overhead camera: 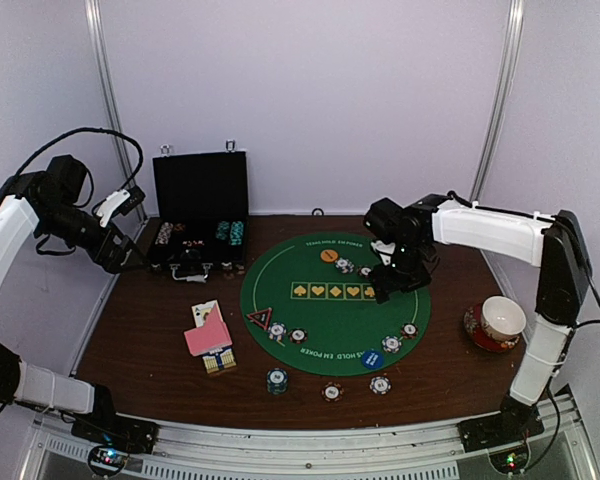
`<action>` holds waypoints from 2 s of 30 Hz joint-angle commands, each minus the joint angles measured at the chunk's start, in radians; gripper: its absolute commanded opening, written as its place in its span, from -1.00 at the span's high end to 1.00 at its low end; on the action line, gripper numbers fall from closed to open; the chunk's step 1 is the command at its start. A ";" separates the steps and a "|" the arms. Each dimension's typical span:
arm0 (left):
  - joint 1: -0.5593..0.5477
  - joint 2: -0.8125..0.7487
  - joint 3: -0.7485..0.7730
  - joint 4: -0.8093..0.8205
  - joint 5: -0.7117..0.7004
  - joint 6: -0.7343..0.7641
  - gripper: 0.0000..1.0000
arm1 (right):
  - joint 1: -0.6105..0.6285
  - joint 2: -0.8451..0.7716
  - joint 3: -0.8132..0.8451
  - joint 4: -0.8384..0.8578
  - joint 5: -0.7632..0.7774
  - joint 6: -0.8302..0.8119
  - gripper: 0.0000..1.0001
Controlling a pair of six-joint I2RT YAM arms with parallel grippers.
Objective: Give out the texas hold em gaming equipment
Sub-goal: Place the poker chips pile in the small blind area, then pick up the pile of poker chips from the pile of poker chips.
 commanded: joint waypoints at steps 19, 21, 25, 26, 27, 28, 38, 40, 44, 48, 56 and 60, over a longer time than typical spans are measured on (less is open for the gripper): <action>0.005 -0.022 0.004 0.010 0.014 0.007 -0.95 | 0.554 0.403 0.546 -0.060 -0.208 -0.214 -0.65; 0.005 -0.027 0.000 0.009 0.017 0.006 -0.95 | 0.557 0.419 0.554 -0.059 -0.233 -0.223 -0.63; 0.006 -0.031 -0.004 0.009 0.013 0.004 -0.95 | 0.573 0.448 0.563 -0.068 -0.251 -0.245 -0.61; 0.005 -0.032 -0.003 0.008 0.012 0.005 -0.95 | 0.576 0.455 0.564 -0.074 -0.251 -0.247 -0.61; 0.005 -0.033 -0.003 0.007 0.011 0.005 -0.95 | 0.577 0.462 0.566 -0.080 -0.251 -0.249 -0.60; 0.006 -0.034 -0.002 0.007 0.011 0.005 -0.95 | 0.577 0.469 0.567 -0.084 -0.253 -0.251 -0.59; 0.006 -0.035 0.003 0.001 0.008 0.006 -0.95 | 0.577 0.492 0.558 -0.079 -0.262 -0.255 -0.45; 0.005 -0.036 0.003 0.001 0.007 0.006 -0.95 | 0.577 0.498 0.557 -0.079 -0.268 -0.255 -0.38; 0.005 -0.038 0.003 0.000 0.003 0.006 -0.95 | 0.577 0.499 0.557 -0.075 -0.271 -0.255 -0.22; 0.006 -0.039 0.005 0.000 0.003 0.006 -0.95 | 0.577 0.502 0.556 -0.076 -0.269 -0.255 -0.18; 0.006 -0.040 0.007 -0.001 0.002 0.006 -0.95 | 0.577 0.508 0.559 -0.073 -0.280 -0.257 -0.14; 0.006 -0.041 0.007 -0.003 0.000 0.008 -0.95 | 0.577 0.511 0.564 -0.077 -0.280 -0.260 -0.04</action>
